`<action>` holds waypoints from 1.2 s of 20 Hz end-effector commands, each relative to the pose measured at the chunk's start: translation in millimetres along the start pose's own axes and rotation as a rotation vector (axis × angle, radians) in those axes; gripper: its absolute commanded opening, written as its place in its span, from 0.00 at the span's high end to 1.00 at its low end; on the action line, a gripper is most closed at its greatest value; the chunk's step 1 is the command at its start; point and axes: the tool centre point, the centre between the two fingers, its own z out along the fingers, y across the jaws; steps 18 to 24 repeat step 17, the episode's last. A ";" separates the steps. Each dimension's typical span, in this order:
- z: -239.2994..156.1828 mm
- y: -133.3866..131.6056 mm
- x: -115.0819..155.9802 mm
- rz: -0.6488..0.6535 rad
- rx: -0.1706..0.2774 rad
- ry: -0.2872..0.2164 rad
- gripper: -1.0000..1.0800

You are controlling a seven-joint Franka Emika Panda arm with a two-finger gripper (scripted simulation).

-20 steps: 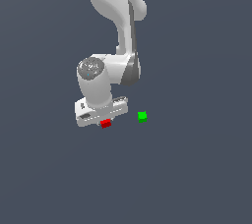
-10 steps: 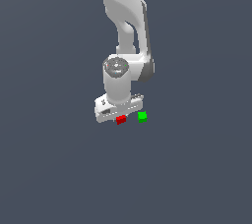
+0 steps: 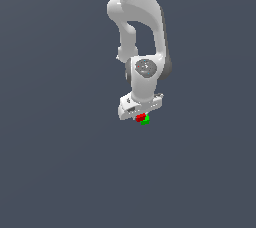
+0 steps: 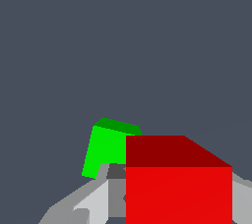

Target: Stack the red cube on top of the green cube.

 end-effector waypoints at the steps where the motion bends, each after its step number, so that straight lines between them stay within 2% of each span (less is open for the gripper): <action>1: 3.8 -14.0 -0.3 0.002 -0.001 0.001 1.00; 7: 7.6 -27.1 -0.2 0.002 -0.001 0.001 1.00; 8: 7.6 -27.1 -0.2 0.002 -0.001 0.001 0.04; 24: 7.6 -27.1 -0.2 0.002 -0.001 0.001 0.04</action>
